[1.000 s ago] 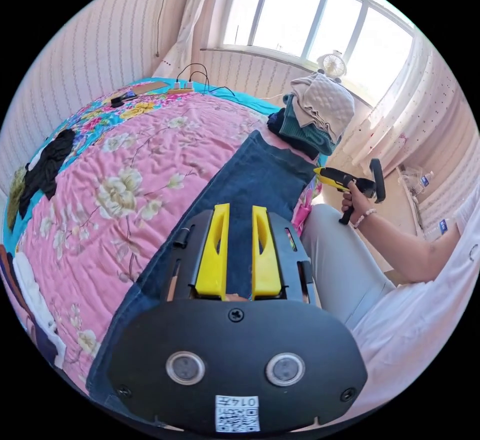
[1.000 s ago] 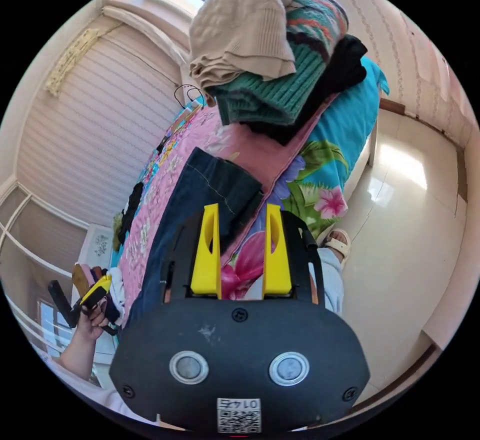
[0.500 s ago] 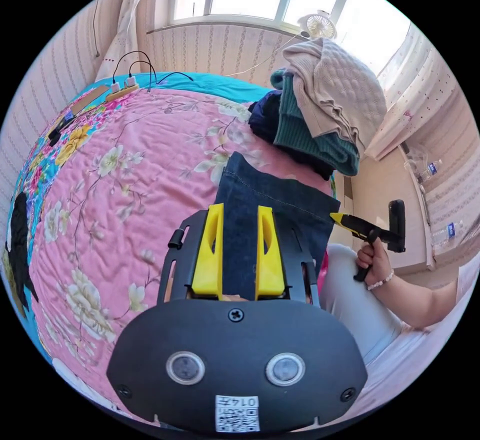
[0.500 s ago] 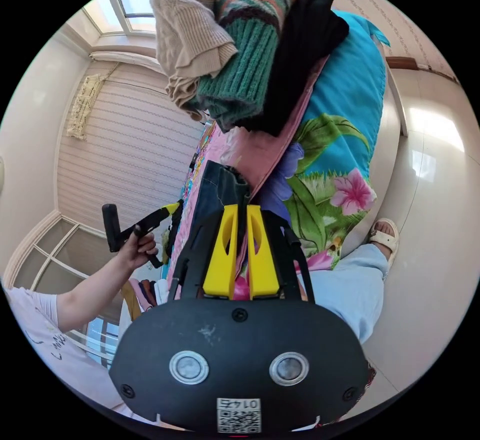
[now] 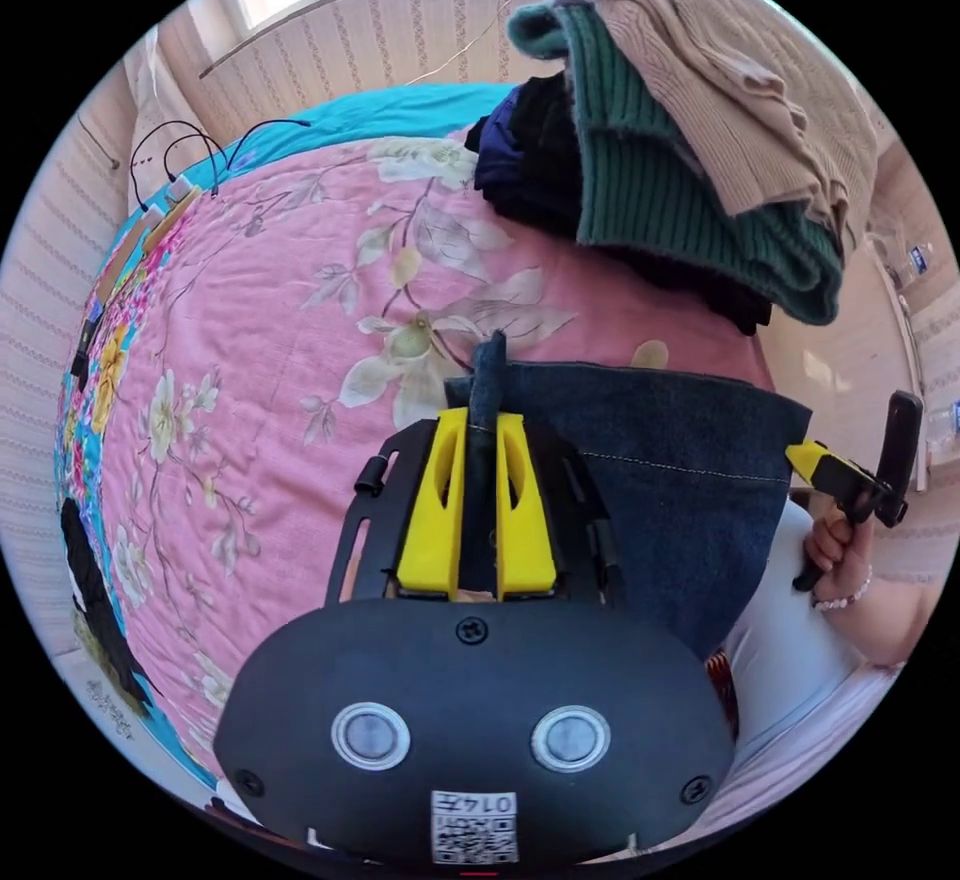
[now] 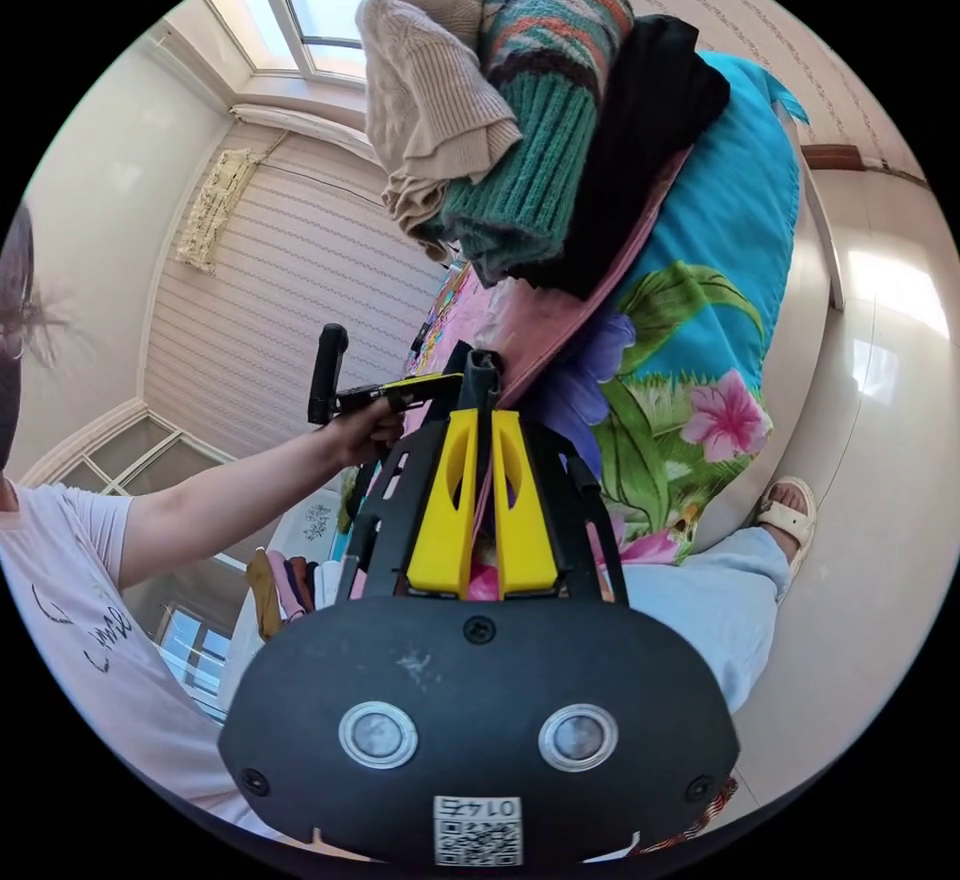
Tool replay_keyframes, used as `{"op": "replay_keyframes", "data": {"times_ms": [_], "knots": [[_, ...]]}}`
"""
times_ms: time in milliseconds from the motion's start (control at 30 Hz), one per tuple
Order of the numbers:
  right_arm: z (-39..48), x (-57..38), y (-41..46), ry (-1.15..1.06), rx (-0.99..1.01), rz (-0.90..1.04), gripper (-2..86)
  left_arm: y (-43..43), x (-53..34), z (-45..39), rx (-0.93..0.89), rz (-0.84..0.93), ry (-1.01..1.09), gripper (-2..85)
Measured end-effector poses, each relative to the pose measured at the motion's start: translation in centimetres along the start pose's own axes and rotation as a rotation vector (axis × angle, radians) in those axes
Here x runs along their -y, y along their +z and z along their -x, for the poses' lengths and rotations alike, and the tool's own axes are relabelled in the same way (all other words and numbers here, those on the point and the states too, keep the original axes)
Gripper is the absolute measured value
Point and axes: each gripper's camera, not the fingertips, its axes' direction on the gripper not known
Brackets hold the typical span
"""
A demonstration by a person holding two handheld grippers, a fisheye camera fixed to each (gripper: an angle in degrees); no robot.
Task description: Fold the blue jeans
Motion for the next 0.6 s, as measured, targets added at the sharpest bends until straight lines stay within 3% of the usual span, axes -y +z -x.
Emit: {"op": "replay_keyframes", "data": {"times_ms": [333, 600], "knots": [[-0.3, -2.7, 1.6, 0.007, 0.041, -0.007, 1.3, -9.8, -7.9, -1.5, -0.096, -0.274, -0.081, 1.1], [0.2, -6.9, 3.5, 0.021, 0.126, 0.005, 1.1, -17.1, -17.4, -2.3, -0.112, -0.352, -0.215, 1.0]]}}
